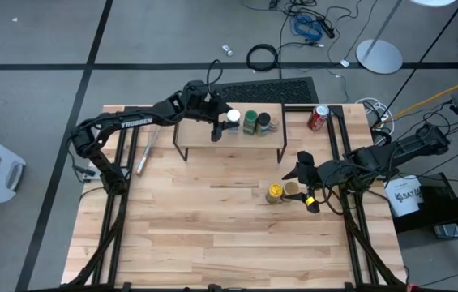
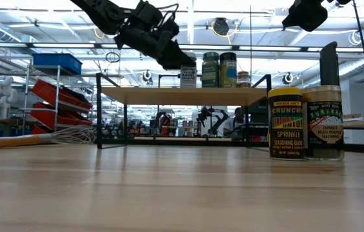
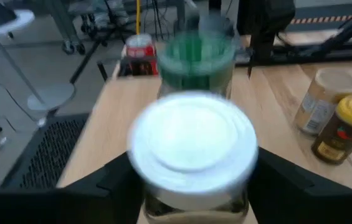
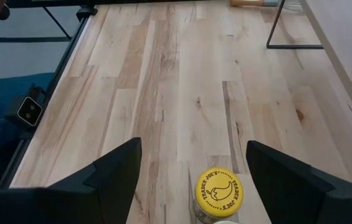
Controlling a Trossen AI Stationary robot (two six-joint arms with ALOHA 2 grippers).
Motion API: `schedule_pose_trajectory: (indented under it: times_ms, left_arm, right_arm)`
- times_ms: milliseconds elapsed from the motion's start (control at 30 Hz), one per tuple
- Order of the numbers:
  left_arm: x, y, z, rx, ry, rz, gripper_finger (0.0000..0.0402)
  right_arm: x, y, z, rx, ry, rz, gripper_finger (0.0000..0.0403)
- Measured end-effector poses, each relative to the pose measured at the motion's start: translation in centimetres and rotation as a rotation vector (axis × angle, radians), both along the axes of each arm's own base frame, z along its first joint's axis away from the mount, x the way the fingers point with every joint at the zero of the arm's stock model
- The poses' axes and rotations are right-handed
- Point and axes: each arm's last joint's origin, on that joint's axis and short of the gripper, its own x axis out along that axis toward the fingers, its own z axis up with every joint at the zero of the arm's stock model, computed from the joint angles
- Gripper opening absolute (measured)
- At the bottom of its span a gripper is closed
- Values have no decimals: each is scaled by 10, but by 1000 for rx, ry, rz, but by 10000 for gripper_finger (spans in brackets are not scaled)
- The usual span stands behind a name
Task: Shelf spices
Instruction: Put the white seasoning bottle on the shelf
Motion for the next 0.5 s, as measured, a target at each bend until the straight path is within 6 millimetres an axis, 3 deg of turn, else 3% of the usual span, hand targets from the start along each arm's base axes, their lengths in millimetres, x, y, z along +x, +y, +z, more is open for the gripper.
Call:
schedule_pose_trajectory:
  times_ms: [267, 500]
  left_arm:
    - [-1, -1, 0, -1, 0, 0, 285]
    - [-14, -9, 29, 43, -72, 0, 299]
  right_arm:
    - [0, 0, 0, 0, 1, 0, 276]
    - [0, 0, 0, 16, 3, -7, 276]
